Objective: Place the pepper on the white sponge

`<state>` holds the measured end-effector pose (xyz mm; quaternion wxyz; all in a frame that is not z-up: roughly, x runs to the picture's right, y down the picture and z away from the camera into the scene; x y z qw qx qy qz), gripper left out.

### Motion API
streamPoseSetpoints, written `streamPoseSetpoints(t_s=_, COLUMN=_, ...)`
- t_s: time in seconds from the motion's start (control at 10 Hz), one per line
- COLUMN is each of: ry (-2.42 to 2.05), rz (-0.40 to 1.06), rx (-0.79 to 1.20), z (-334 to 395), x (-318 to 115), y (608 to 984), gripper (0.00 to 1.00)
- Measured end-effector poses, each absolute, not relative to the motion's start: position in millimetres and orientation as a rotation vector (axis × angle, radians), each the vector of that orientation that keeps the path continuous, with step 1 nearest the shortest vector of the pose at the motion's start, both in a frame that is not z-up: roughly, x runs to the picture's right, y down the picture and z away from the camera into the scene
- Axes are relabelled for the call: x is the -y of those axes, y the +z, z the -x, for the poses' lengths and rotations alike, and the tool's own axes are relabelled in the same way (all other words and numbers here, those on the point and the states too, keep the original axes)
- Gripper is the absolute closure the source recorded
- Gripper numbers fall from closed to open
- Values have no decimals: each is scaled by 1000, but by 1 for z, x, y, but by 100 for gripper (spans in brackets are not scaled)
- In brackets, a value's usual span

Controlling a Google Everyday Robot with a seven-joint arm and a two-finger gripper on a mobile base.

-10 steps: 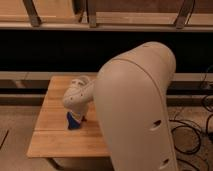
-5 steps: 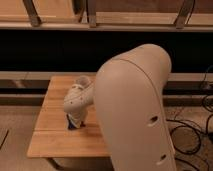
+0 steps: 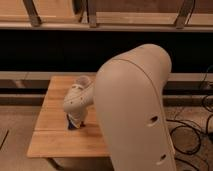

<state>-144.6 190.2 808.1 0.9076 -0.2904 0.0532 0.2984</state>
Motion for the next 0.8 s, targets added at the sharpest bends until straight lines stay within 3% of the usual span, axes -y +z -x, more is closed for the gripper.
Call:
streamPoseSetpoints(t_s=0.3, ry=616, rz=599, rx=-110, z=144, x=-190, y=808, gripper=22)
streamPoseSetpoints(t_s=0.8, ry=616, rz=599, rx=-110, z=144, x=-190, y=808, gripper=20)
